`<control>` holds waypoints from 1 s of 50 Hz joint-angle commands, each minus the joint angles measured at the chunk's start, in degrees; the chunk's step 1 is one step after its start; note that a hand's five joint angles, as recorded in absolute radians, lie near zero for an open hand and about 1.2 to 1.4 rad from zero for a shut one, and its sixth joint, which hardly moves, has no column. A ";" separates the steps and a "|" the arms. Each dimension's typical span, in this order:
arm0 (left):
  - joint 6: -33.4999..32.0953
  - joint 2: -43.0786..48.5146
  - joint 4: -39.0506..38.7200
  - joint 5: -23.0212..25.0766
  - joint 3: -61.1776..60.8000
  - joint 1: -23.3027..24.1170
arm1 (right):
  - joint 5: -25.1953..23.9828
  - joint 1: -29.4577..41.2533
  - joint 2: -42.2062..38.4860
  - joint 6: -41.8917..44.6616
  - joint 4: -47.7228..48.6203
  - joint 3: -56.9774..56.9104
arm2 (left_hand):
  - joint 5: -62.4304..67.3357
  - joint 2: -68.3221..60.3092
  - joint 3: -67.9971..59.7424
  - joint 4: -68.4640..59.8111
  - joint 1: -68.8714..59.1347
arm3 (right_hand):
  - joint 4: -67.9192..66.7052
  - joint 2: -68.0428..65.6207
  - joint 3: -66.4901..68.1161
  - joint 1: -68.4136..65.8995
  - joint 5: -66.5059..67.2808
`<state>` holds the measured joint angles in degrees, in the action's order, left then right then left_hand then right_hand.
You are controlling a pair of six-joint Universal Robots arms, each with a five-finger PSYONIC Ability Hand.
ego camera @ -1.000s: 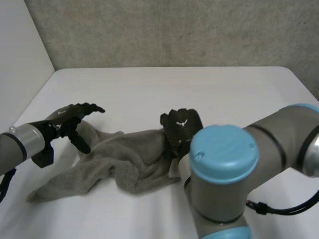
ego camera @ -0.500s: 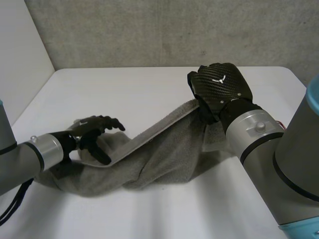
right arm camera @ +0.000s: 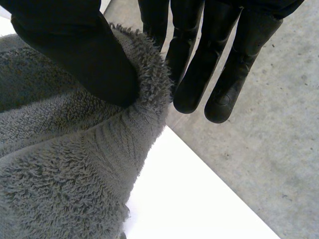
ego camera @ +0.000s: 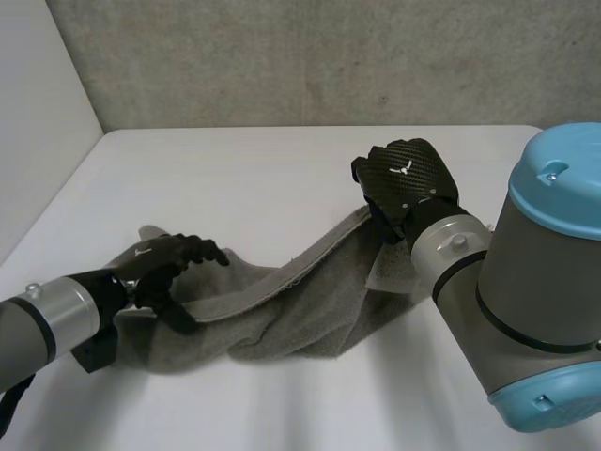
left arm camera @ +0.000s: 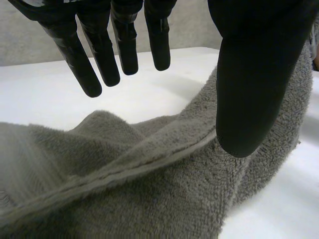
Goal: Fold the laundry
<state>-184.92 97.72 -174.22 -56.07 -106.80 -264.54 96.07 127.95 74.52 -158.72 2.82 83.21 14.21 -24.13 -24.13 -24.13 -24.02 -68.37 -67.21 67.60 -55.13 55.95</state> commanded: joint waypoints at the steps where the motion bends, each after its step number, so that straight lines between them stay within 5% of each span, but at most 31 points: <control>1: 0.00 -3.49 0.11 -0.01 -3.40 -2.90 | -0.01 -0.15 -1.39 -0.10 -0.09 -0.68 | 6.19 -6.27 -6.26 -6.26 -6.38 | -11.63 -12.79 12.40 -24.87 14.05; 15: -4.48 -1.48 -7.80 -0.89 -8.86 -4.14 | -0.01 -0.15 -1.31 -0.19 -0.18 -0.94 | 11.07 -11.15 -11.14 -11.14 -11.26 | -11.63 -12.79 12.40 -24.87 14.05; 23: -12.04 3.26 -10.97 -7.57 -9.04 -4.14 | -0.10 -2.09 -1.13 -0.01 -0.62 -0.15 | 18.64 -18.72 -18.71 -18.71 -18.83 | -11.63 -12.79 12.40 -24.87 14.05; 32: -16.52 4.58 -15.62 -9.06 -8.25 -4.05 | -0.71 -2.70 -1.13 2.79 -6.14 -0.59 | 55.70 -55.78 -55.77 -55.77 -55.89 | -11.63 -12.79 12.40 -24.87 14.05; 37: -16.61 4.23 -17.29 -8.97 -5.96 -3.00 | -0.98 -2.70 -3.42 10.71 -10.29 -2.00 | 55.79 -55.87 -55.87 -55.87 -55.98 | -11.63 -12.79 12.40 -24.87 14.05; 40: -16.52 5.37 -18.17 -8.97 0.69 -0.90 | 0.25 -2.70 -9.37 22.36 -11.69 -7.51 | 55.79 -55.87 -55.87 -55.87 -55.98 | -11.63 -12.79 12.40 -24.87 14.05; 44: -16.61 8.89 -18.61 -9.41 8.54 1.40 | 0.87 -3.32 -12.91 24.77 -10.29 -15.44 | 55.79 -55.87 -55.87 -55.87 -55.98 | -11.63 -12.79 12.40 -24.87 14.05; 50: -16.43 13.99 -18.88 -13.28 31.39 3.77 | 4.47 -5.87 -18.53 24.86 4.30 -36.80 | 55.79 -55.87 -55.87 -55.87 -55.98 | -11.63 -12.79 12.40 -24.87 14.05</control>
<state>-201.51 106.59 -192.85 -65.78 -96.81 -263.30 97.47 124.26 61.15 -134.14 -5.99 65.63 58.60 -69.58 -69.46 -69.54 -66.60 -68.38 -67.62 68.02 -55.13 56.10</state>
